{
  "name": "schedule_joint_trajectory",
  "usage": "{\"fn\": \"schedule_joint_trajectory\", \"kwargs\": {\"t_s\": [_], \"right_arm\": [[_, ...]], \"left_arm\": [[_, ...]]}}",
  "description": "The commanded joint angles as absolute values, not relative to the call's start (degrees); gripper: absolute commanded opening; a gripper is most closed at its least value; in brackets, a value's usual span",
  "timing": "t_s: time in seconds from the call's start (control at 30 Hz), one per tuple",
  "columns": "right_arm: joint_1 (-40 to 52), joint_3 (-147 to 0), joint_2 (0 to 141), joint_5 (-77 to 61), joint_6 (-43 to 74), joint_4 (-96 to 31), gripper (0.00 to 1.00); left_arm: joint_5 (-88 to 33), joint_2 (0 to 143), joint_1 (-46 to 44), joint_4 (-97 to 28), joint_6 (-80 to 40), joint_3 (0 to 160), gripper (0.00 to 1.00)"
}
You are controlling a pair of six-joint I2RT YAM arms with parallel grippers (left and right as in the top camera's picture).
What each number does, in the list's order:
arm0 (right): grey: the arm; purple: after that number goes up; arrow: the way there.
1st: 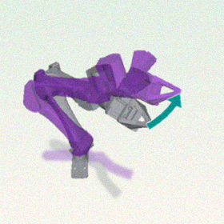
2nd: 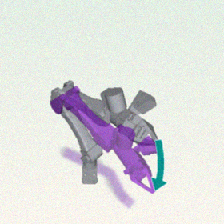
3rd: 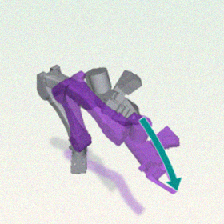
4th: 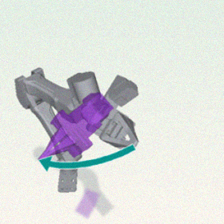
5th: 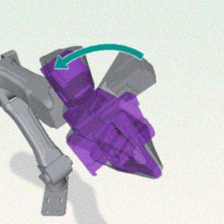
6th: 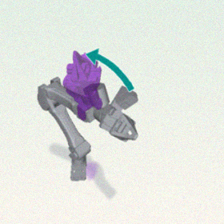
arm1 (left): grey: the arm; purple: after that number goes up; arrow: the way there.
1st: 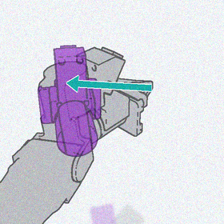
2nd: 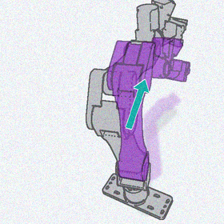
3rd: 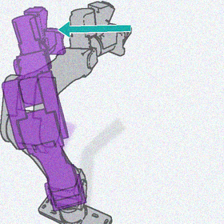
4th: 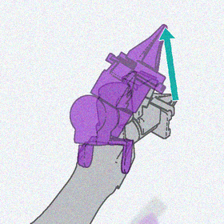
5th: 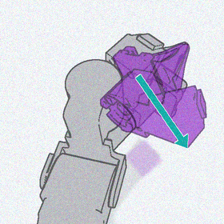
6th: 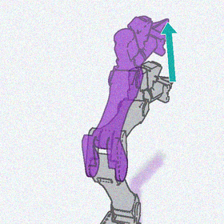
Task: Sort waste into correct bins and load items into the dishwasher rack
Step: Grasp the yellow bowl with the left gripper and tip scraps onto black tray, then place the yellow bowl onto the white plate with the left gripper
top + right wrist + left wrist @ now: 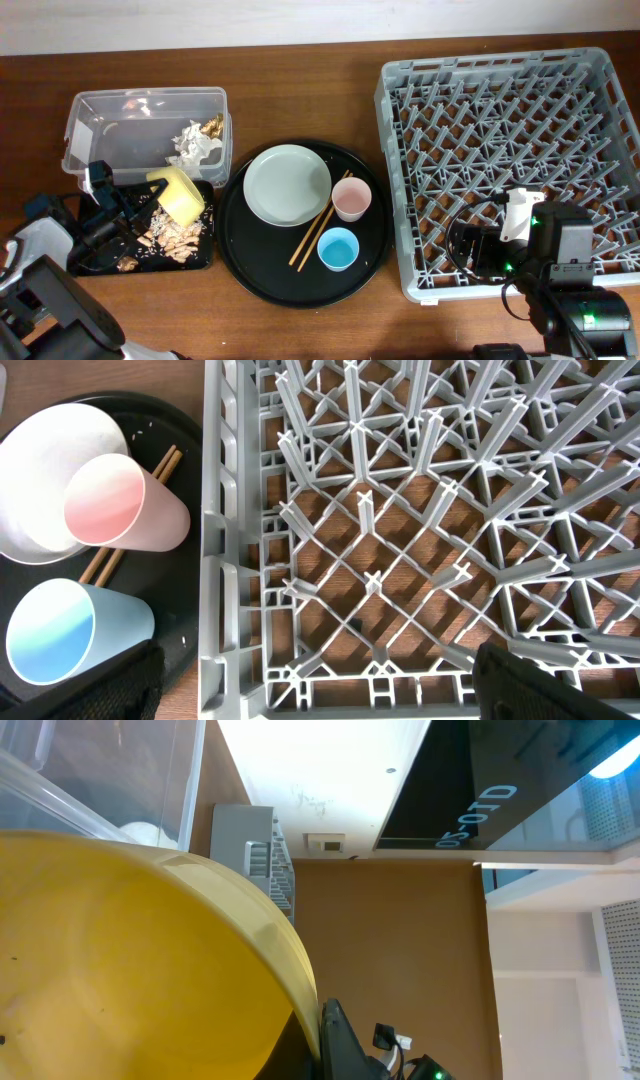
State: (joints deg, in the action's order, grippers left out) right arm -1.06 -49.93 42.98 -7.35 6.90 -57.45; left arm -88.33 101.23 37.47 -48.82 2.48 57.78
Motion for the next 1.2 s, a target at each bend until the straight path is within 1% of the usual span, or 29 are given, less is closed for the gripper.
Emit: {"fn": "schedule_joint_trajectory", "kwargs": {"t_s": [0.0,0.23,0.33,0.37,0.4,0.67,0.77,0.8,0.83,0.87,0.93,1.03,1.07,1.17], "right_arm": [[-0.80,-51.07,42.92,-7.25,6.94,-57.49,0.99],[-0.80,-51.07,42.92,-7.25,6.94,-57.49,0.99],[-0.80,-51.07,42.92,-7.25,6.94,-57.49,0.99],[-0.80,-51.07,42.92,-7.25,6.94,-57.49,0.99],[-0.80,-51.07,42.92,-7.25,6.94,-57.49,0.99],[-0.80,-51.07,42.92,-7.25,6.94,-57.49,0.99],[-0.80,-51.07,42.92,-7.25,6.94,-57.47,0.99],[-0.80,-51.07,42.92,-7.25,6.94,-57.47,0.99],[-0.80,-51.07,42.92,-7.25,6.94,-57.47,0.99],[-0.80,-51.07,42.92,-7.25,6.94,-57.47,0.99],[-0.80,-51.07,42.92,-7.25,6.94,-57.45,0.99],[-0.80,-51.07,42.92,-7.25,6.94,-57.47,0.99],[-0.80,-51.07,42.92,-7.25,6.94,-57.47,0.99],[-0.80,-51.07,42.92,-7.22,6.94,-57.47,0.99]], "left_arm": [[-90.19,101.71,37.93,-48.47,2.15,58.61,0.00],[-89.82,101.71,37.93,-48.42,2.15,58.61,0.00],[-78.02,101.71,37.93,-46.33,2.11,58.61,0.00],[-79.81,101.71,37.93,-46.63,2.15,58.61,0.00],[-90.19,101.67,37.76,-46.61,5.67,58.61,0.00],[-90.21,100.97,36.64,-47.64,6.33,58.98,0.00],[-89.76,98.80,30.26,-47.57,7.42,58.98,0.00],[-86.63,97.62,26.74,-47.42,7.40,58.98,0.00],[-82.81,96.84,23.99,-47.37,7.38,58.98,0.00],[-75.68,96.03,19.46,-47.33,7.38,59.00,0.00],[-65.41,95.85,12.43,-45.84,7.27,59.00,0.00],[-52.71,95.85,0.84,-37.50,3.40,60.16,0.00],[-48.86,95.85,-2.24,-36.05,3.18,61.45,0.00],[-40.84,95.85,-7.62,-34.28,3.18,63.99,0.00]]}}
